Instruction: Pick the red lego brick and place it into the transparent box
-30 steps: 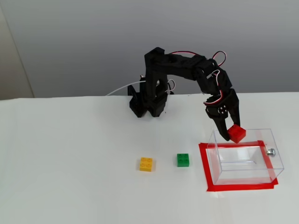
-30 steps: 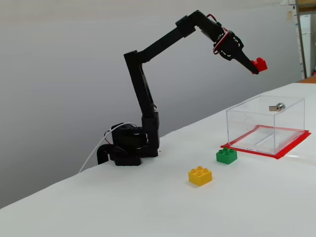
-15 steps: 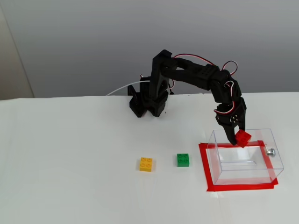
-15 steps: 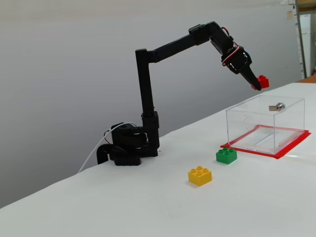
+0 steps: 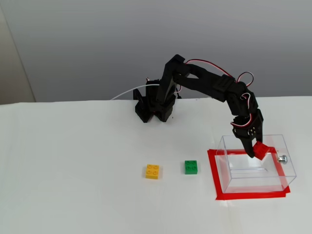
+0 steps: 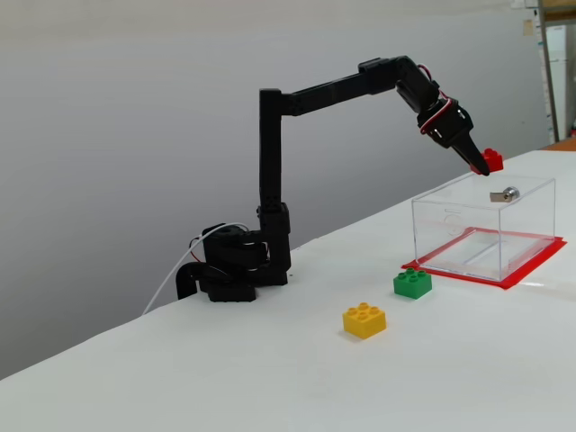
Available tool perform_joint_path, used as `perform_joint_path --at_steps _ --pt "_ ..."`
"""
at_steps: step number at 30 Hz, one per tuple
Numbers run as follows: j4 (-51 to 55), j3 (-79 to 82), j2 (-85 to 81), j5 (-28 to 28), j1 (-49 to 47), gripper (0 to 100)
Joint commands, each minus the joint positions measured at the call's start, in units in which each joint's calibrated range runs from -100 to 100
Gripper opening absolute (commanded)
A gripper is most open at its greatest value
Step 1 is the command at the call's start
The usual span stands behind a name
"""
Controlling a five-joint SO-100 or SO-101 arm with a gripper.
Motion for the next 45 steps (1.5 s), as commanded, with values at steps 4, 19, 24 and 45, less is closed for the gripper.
perform_joint_path --at_steps 4,19,24,45 --pt "-0.8 -1.7 -0.4 0.0 -0.5 15" --pt "-0.7 -1.6 -0.7 0.0 -0.3 41" --pt "-0.7 -1.6 -0.7 0.0 -0.3 41" --pt "1.4 -2.5 -1.3 0.0 1.3 1"
